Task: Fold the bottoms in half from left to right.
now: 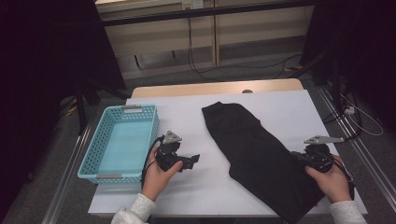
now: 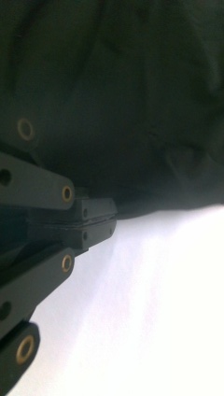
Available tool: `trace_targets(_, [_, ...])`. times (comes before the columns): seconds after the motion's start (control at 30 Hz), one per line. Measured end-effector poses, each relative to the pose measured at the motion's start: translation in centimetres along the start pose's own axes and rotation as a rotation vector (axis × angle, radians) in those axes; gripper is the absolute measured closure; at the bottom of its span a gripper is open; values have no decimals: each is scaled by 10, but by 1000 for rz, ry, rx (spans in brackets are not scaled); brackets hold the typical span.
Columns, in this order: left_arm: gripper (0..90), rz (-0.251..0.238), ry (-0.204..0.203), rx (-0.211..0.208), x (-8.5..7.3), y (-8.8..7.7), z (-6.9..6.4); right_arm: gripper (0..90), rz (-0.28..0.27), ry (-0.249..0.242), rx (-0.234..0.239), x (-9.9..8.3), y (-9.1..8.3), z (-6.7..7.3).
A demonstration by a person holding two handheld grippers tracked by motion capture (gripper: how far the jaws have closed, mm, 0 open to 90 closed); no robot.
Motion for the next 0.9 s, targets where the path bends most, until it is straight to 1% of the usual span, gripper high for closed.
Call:
trace_targets(0.1, [76, 3, 2, -3, -1, 0, 0, 900, 2, -13, -15, 3, 5, -6])
trace_targets(0.13, [76, -5, -3, 0, 0, 1, 0, 900, 3, -16, -17, 4, 8, -6])
trace_targets(0.2, [76, -1, -3, 0, -1, 2, 1, 900, 1, -21, -12, 5, 11, -5])
trace_targets(0.27, [76, 2, -2, -2, -1, 2, 2, 900, 11, -27, -23, 6, 13, -4])
trace_targets(0.37, [76, 1, -2, 0, -1, 2, 2, 899, 4, -50, -32, 10, 15, -4])
trace_targets(0.43, [76, 0, -4, 2, -1, 1, 2, 900, 0, -56, -31, 12, 15, -3])
trace_targets(0.5, [76, -4, -7, 6, 0, 1, 2, 900, 3, -61, -39, 13, 16, -4])
trace_targets(0.57, [76, -1, 2, 1, 0, 1, 2, 900, 11, -71, -46, 13, 16, -5])
trace_targets(0.63, [76, -2, -4, 0, 0, 1, 1, 900, 22, -82, -48, 12, 17, -7])
trace_targets(0.7, [76, -1, -4, 0, 0, 1, 0, 900, 28, -83, -49, 11, 17, -10])
trace_targets(0.77, [76, 3, 4, -2, -1, 1, 0, 900, 9, -77, -58, 13, 16, -15])
trace_targets(0.83, [76, 4, 4, -3, -1, 0, 0, 900, 4, -66, -67, 15, 15, -19])
trace_targets(0.9, [76, 0, -5, 0, 0, 1, 0, 893, -7, -47, -70, 15, 16, -22])
Point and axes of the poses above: each handheld gripper's, and its own axes: y roughly forward along the jaws, x roughly out of its top, z roughly to its left, the point moved 9 cm from there along y, roughly forward along the jaws, and after that the axes turned 9 degrees about -z, right-handed, at the moved point
